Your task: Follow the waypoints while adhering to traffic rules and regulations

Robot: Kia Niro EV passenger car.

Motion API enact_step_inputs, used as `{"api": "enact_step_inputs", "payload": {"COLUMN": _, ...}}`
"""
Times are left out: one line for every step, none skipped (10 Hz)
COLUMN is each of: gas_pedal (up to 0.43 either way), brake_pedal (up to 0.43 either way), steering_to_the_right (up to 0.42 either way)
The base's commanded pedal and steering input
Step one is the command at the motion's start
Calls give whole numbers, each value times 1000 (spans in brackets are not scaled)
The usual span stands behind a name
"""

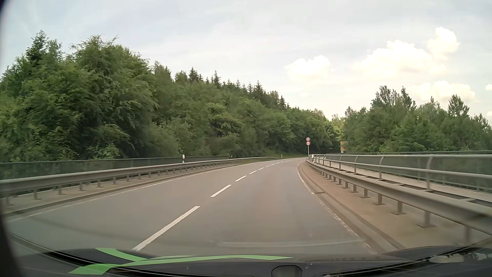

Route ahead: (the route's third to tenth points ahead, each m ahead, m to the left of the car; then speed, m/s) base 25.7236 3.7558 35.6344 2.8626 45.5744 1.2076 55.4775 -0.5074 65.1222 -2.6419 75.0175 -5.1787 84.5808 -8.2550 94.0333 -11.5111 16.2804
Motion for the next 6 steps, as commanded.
{"api": "enact_step_inputs", "payload": {"gas_pedal": 157, "brake_pedal": 0, "steering_to_the_right": 14}}
{"api": "enact_step_inputs", "payload": {"gas_pedal": 157, "brake_pedal": 0, "steering_to_the_right": 14}}
{"api": "enact_step_inputs", "payload": {"gas_pedal": 157, "brake_pedal": 0, "steering_to_the_right": 15}}
{"api": "enact_step_inputs", "payload": {"gas_pedal": 157, "brake_pedal": 0, "steering_to_the_right": 15}}
{"api": "enact_step_inputs", "payload": {"gas_pedal": 157, "brake_pedal": 0, "steering_to_the_right": 15}}
{"api": "enact_step_inputs", "payload": {"gas_pedal": 157, "brake_pedal": 0, "steering_to_the_right": 16}}
